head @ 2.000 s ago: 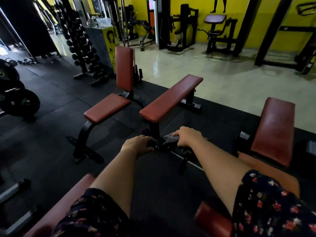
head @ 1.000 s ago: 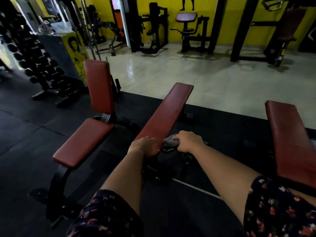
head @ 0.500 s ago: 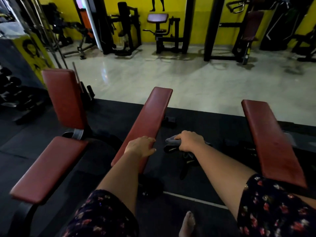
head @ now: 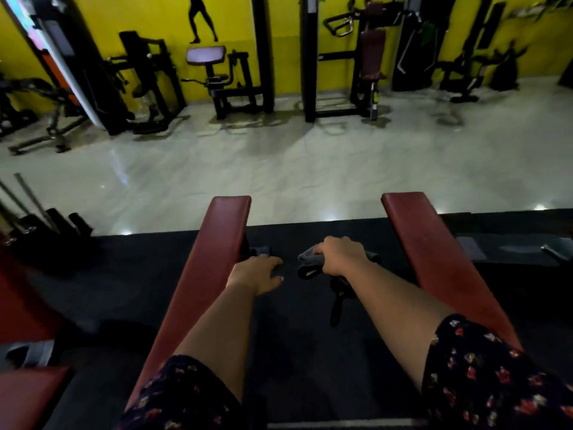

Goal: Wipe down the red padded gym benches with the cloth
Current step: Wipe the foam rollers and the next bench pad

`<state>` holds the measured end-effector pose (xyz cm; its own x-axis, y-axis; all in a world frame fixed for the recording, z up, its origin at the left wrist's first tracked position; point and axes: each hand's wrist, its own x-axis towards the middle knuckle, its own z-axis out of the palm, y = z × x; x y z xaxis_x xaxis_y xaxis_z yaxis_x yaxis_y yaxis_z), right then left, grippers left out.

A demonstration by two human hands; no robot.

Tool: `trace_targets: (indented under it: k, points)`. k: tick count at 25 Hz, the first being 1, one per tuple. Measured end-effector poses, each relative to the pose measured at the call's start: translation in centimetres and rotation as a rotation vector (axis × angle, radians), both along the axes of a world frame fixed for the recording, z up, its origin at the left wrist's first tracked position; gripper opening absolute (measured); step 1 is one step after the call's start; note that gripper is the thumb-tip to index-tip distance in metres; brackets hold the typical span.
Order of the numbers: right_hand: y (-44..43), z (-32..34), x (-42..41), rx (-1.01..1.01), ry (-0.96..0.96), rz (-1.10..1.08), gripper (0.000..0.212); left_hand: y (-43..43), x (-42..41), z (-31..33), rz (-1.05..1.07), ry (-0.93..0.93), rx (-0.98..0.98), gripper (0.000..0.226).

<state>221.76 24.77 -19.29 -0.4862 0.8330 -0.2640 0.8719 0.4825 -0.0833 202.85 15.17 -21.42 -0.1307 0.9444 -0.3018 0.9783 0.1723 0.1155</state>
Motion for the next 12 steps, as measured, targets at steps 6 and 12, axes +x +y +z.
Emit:
trace_targets:
  k: [6, 12]
  points:
    - [7.3, -0.4, 6.7, -0.034, -0.012, -0.167, 0.053, 11.4, 4.8, -0.1, -0.201, 0.036, 0.007, 0.056]
    - [13.5, 0.2, 13.6, -0.016, 0.026, -0.384, 0.055, 22.8, 10.6, -0.6, -0.46, 0.002, 0.024, 0.055]
